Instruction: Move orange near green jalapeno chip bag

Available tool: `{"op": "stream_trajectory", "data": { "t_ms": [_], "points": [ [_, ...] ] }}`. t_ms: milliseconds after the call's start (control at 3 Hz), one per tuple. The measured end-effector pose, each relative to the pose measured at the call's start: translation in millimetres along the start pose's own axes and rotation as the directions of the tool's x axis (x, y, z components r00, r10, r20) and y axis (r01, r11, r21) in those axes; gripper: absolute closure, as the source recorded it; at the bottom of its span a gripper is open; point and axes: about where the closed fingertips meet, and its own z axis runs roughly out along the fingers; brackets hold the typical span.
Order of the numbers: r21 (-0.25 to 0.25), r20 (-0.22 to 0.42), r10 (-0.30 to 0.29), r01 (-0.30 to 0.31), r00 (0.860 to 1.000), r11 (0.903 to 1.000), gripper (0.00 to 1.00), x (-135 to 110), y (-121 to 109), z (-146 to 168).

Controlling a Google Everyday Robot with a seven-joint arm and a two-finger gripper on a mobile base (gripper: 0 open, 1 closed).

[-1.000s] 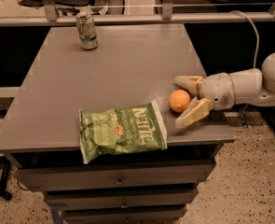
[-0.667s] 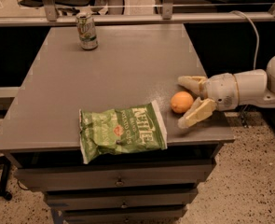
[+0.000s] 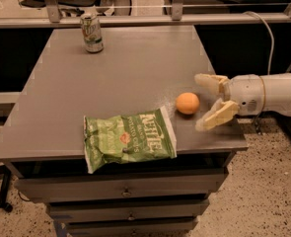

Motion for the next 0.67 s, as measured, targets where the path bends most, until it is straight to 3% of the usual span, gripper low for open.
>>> {"op": "stream_trajectory", "data": {
  "t_ms": [667],
  "points": [
    [0.062,0.045,-0.011,0.008,0.999,0.9981,0.00,-6.1,-6.7,-34.8]
  ]
}}
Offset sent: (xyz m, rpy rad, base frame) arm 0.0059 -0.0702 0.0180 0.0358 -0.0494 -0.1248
